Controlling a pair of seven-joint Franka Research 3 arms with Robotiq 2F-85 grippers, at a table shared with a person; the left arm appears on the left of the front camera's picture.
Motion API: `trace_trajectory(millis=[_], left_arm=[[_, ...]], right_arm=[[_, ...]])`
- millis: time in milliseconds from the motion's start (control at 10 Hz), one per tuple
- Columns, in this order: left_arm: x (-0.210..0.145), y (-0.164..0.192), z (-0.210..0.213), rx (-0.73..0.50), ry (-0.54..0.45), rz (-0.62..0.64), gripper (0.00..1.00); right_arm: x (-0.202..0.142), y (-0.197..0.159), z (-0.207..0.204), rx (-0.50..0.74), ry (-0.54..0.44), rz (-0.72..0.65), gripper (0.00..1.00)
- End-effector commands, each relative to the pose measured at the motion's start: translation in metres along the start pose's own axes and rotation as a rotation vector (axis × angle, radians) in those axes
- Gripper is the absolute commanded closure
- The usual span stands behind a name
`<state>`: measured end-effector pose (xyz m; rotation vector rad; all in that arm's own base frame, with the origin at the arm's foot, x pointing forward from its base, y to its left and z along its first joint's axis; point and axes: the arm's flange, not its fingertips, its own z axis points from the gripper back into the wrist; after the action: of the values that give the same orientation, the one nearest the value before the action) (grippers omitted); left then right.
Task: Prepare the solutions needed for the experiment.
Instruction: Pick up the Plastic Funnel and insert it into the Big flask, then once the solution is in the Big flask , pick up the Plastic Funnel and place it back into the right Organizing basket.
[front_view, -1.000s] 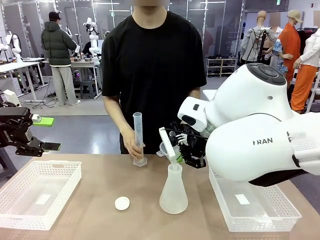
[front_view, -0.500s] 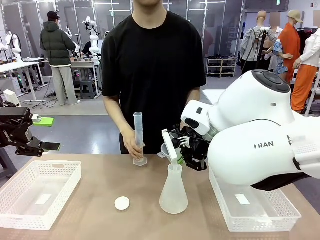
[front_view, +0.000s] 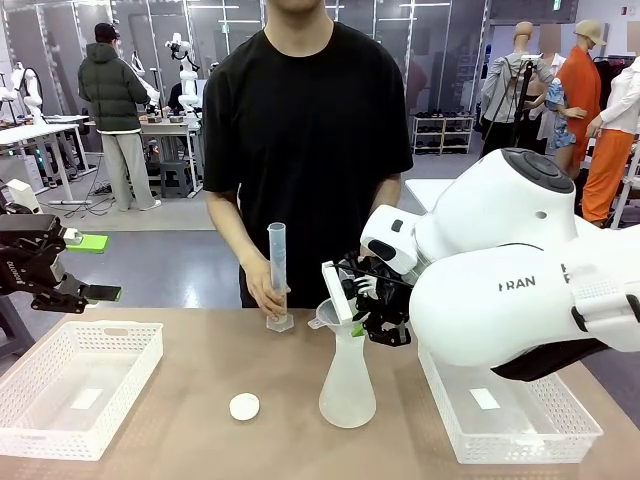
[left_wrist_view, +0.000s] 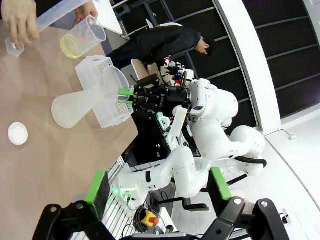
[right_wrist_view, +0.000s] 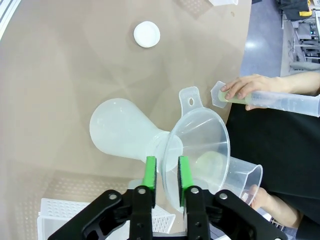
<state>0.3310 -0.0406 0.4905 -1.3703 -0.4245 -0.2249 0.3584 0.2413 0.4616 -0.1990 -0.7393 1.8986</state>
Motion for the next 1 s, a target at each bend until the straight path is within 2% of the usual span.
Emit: trace_trajectory(millis=[0, 100, 200, 300, 400, 900], left_arm=[[0.002, -0.002, -0.003, -0.025, -0.011, -0.012, 0.0], [0.002, -0.002, -0.003, -0.025, -0.011, -0.012, 0.0], [0.002, -0.002, -0.003, -0.025, -0.011, -0.012, 0.0], [0.002, -0.002, -0.003, -0.025, -0.011, -0.012, 0.0], [0.002, -0.002, -0.003, -0.025, -0.011, -0.012, 0.0], [0.002, -0.002, -0.003, -0.025, -0.011, -0.012, 0.0]], right_arm=[[-0.009, 0.008, -0.003, -0.016, -0.031, 0.019, 0.53], [-0.01, 0.009, -0.002, -0.017, -0.03, 0.018, 0.43], [-0.01, 0.01, -0.001, -0.022, -0.024, 0.019, 0.41], [-0.012, 0.01, 0.002, -0.003, 0.017, 0.008, 0.41], [-0.001, -0.001, 0.0, -0.006, 0.0, 0.003, 0.41], [-0.001, -0.001, 0.0, -0.006, 0.0, 0.003, 0.41]])
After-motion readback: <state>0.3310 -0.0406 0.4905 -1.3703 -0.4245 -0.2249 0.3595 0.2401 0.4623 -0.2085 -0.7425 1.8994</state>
